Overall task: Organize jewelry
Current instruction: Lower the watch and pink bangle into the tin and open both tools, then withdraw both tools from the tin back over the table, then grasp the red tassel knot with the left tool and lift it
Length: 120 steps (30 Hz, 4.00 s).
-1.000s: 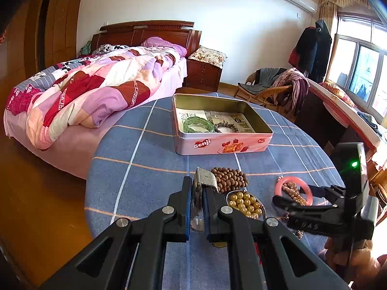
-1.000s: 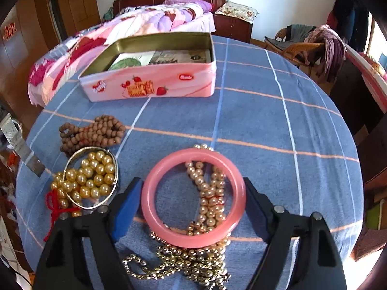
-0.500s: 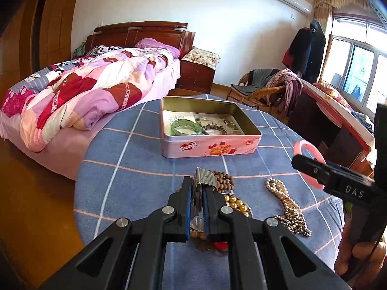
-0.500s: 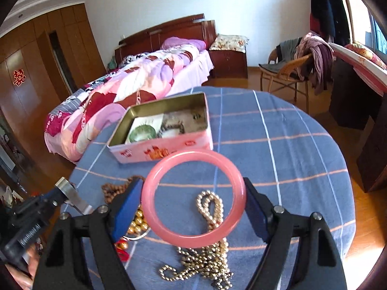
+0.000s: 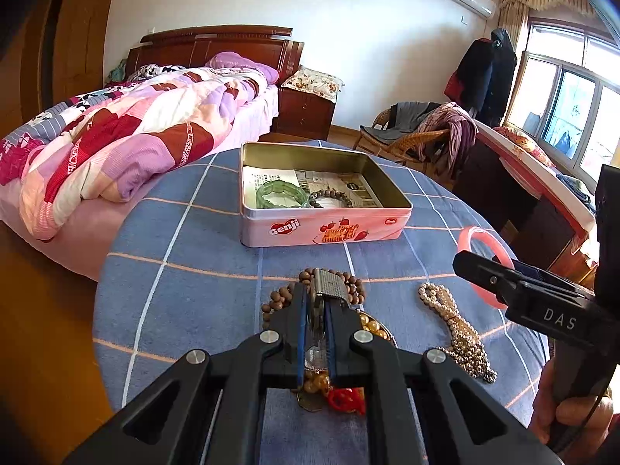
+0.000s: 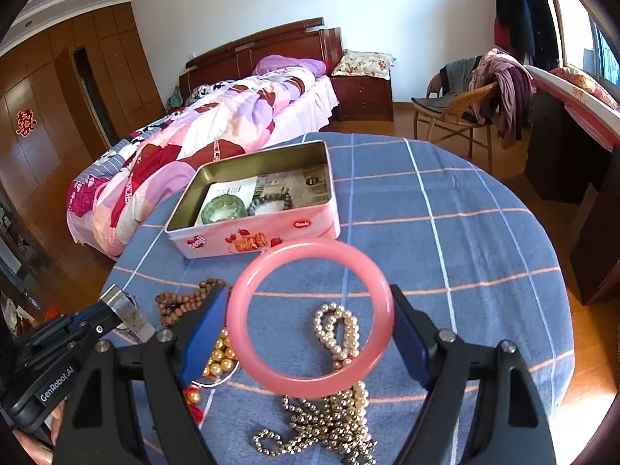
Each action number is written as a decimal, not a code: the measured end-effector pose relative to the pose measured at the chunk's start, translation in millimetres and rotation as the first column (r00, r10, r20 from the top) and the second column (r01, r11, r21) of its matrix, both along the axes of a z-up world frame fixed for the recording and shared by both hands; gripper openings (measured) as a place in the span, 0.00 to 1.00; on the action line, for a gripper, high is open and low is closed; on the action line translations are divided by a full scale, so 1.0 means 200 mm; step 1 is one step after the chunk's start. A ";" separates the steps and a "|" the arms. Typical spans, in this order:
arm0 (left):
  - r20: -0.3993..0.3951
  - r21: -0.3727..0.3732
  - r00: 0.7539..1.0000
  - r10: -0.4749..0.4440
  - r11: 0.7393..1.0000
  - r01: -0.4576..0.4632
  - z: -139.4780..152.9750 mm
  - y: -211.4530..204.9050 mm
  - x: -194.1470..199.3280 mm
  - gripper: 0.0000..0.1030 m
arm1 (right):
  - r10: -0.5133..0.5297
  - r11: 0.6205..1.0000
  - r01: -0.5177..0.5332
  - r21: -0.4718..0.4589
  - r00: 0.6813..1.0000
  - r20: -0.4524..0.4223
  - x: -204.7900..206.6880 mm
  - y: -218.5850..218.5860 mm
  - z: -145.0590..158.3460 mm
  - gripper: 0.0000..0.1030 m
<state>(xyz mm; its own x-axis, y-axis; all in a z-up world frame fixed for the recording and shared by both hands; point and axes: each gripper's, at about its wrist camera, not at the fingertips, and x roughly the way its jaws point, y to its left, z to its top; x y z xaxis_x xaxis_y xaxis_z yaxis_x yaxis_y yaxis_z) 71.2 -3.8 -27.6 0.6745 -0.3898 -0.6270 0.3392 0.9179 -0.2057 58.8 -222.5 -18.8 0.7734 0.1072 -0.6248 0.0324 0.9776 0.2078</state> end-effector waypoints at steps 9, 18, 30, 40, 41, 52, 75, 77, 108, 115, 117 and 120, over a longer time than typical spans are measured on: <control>-0.006 -0.026 1.000 -0.006 1.000 0.006 0.01 0.00 0.07 0.07 | -0.007 1.000 0.007 0.010 1.000 -0.004 0.06 -0.02 0.00 0.80; 0.016 -0.028 1.000 -0.020 0.999 0.021 0.05 -0.03 0.15 0.07 | 0.012 1.000 -0.012 0.003 1.000 -0.001 0.14 -0.02 0.04 0.80; 0.114 -0.068 0.993 0.016 0.998 -0.008 0.23 -0.07 0.55 0.07 | 0.038 0.999 -0.037 -0.016 0.998 0.049 0.56 0.02 0.15 0.80; 0.031 -0.049 0.999 0.033 0.998 -0.031 0.06 -0.16 0.89 0.07 | 0.022 0.998 -0.019 0.065 0.998 -0.051 0.85 -0.01 0.01 0.80; 0.021 -0.042 0.999 0.034 0.999 -0.033 0.04 -0.17 0.91 0.07 | 0.020 0.997 -0.016 0.076 0.998 -0.062 0.87 -0.01 -0.01 0.80; -0.046 0.008 0.996 0.071 0.997 -0.071 -0.05 -0.19 1.03 0.07 | 0.046 0.996 -0.038 0.086 0.994 -0.103 0.97 0.00 -0.03 0.81; 0.016 0.096 0.997 0.076 0.992 -0.077 0.09 -0.09 0.55 0.65 | -0.038 0.996 0.037 0.078 0.999 0.016 0.40 -0.05 0.17 0.87; 0.018 0.100 0.997 0.076 0.992 -0.078 0.08 -0.08 0.49 0.65 | -0.036 0.997 0.035 0.075 0.999 0.011 0.34 -0.05 0.15 0.87; 0.003 0.115 0.998 0.063 0.991 -0.063 -0.07 0.06 0.00 0.65 | -0.095 0.994 0.096 0.047 0.995 -0.021 -0.16 -0.08 -0.06 0.87; -0.005 0.124 1.000 0.004 0.992 -0.004 -0.13 0.06 -0.09 0.65 | -0.096 0.994 0.098 0.039 0.995 -0.038 -0.21 -0.10 -0.11 0.87; -0.003 0.131 1.000 -0.023 0.991 0.023 -0.14 0.05 -0.11 0.65 | -0.094 0.995 0.096 0.038 0.995 -0.043 -0.22 -0.10 -0.12 0.87; 0.000 0.127 0.998 -0.063 0.990 0.063 -0.13 0.04 -0.14 0.65 | -0.091 0.995 0.092 0.033 0.995 -0.048 -0.24 -0.11 -0.12 0.86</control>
<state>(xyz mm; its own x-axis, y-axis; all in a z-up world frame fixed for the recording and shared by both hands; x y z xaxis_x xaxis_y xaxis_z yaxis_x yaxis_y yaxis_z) 42.9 4.5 -54.2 0.6536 -0.3491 -0.6715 0.3978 0.9133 -0.0876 11.1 -243.9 -43.4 0.7516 0.0597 -0.6569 0.1317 0.9623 0.2381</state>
